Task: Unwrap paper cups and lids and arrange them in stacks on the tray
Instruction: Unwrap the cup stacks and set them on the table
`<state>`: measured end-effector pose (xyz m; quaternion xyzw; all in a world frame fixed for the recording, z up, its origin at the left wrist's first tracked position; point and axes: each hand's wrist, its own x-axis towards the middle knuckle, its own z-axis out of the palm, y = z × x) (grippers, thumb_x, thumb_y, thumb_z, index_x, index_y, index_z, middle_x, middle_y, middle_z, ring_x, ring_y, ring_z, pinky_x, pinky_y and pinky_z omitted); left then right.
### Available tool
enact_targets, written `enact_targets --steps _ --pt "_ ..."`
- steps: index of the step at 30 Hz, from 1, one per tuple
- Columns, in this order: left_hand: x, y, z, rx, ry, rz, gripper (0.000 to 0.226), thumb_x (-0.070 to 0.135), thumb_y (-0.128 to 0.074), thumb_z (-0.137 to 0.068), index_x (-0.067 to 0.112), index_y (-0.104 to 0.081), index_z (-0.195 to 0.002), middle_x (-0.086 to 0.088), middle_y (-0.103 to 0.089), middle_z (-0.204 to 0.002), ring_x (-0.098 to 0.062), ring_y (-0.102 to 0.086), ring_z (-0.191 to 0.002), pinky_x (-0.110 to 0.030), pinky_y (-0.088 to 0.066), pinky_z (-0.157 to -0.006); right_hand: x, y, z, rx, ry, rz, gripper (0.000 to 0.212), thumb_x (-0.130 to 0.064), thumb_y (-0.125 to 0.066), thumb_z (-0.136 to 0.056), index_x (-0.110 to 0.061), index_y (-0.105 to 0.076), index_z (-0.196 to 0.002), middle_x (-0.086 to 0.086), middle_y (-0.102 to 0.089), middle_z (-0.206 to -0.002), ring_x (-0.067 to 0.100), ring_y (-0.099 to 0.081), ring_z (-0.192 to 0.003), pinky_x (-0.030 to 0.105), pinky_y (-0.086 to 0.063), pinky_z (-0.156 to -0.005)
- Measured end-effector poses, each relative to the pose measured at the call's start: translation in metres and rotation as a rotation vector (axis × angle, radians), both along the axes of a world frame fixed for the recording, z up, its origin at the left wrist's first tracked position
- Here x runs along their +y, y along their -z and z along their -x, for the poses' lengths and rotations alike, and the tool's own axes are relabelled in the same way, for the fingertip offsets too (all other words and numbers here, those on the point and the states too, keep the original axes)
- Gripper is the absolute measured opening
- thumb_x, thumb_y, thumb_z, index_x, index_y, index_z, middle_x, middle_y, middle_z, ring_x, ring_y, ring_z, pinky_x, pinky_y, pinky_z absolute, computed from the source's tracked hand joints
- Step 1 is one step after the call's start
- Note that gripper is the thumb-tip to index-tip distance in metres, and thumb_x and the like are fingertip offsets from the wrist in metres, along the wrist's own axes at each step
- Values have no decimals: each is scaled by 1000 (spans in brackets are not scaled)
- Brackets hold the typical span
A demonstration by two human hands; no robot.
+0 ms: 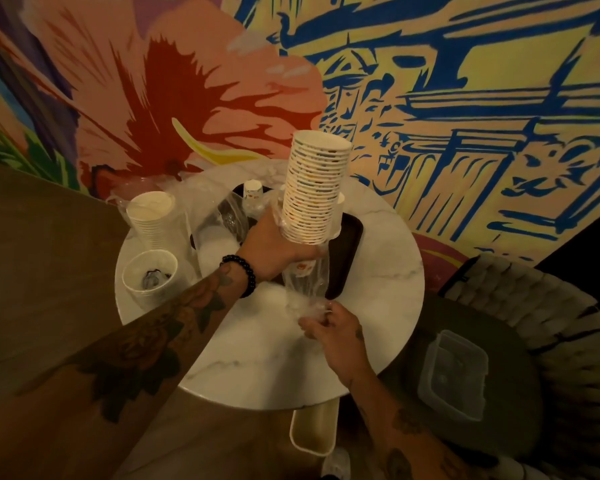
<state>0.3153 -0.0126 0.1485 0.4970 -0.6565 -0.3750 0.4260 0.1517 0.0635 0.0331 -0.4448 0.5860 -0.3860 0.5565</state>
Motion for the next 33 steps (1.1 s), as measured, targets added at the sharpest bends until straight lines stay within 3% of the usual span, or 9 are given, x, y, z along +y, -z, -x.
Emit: enact_targets --steps 6,10,12,15,21,25,29,31,33 --pt "-8 -8 -5 -32 -40 5 81 50 -89 -57 29 -56 -129 11 -66 -124 -9 -63 -115 -46 -53 -98 7 1 0 -49 54 4 22 -16 -81 -84 1 -70 -93 14 -75 -90 31 -72 -90 39 -60 -86" --pt "-10 -5 -5 -10 -55 -17 82 50 -89 -55 30 -58 -128 11 -67 -123 -10 -63 -114 -46 -52 -99 9 3 -2 179 -59 77 30 -44 -79 -82 -15 -74 -87 5 -73 -87 29 -69 -86 39 -59 -81" --pt "-11 -4 -5 -22 -60 -16 85 55 -89 -54 29 -57 -129 12 -67 -123 -10 -64 -114 -46 -52 -99 10 -5 0 202 -180 36 25 -44 -80 -82 -24 -74 -98 -4 -73 -97 18 -69 -94 28 -57 -80" --pt "-8 0 -4 -31 -67 -4 84 54 -89 -57 29 -55 -130 12 -67 -123 -9 -64 -114 -45 -54 -98 3 -28 10 178 -315 -10 58 -48 -81 -78 -35 -57 -129 -12 -60 -123 4 -59 -110 14 -49 -78" --pt "6 7 7 -65 10 67 77 36 -85 -68 22 -51 -135 8 -63 -127 -6 -59 -118 -39 -51 -102 -42 -105 21 39 -110 303 99 -62 -78 -65 -33 -37 -150 -9 -57 -137 8 -57 -124 32 -50 -102" --pt "14 15 15 -10 62 21 91 14 -90 -68 23 -40 -144 9 -59 -132 -2 -56 -122 -23 -48 -103 -60 -127 13 125 -147 360 108 -57 -87 -55 -32 -38 -148 -10 -58 -139 11 -58 -125 39 -53 -101" --pt "24 27 12 -20 78 -76 105 20 -91 -61 33 -32 -147 12 -56 -136 -5 -55 -124 -27 -47 -104 -61 -120 8 91 -80 316 112 -50 -92 -43 -26 -42 -140 -7 -62 -131 11 -62 -118 42 -55 -100" --pt "28 31 10 -19 76 -123 108 18 -92 -64 29 -27 -151 14 -55 -136 -4 -55 -123 -16 -45 -100 -60 -115 7 101 -53 298 110 -41 -95 -46 -25 -39 -139 -7 -61 -129 13 -60 -119 42 -54 -100" --pt "33 32 9 -2 69 -144 110 19 -92 -64 29 -26 -151 13 -56 -135 -4 -56 -123 -19 -46 -101 -59 -109 7 111 -38 284 106 -24 -97 -58 -22 -35 -144 -6 -58 -128 14 -58 -119 40 -52 -100"
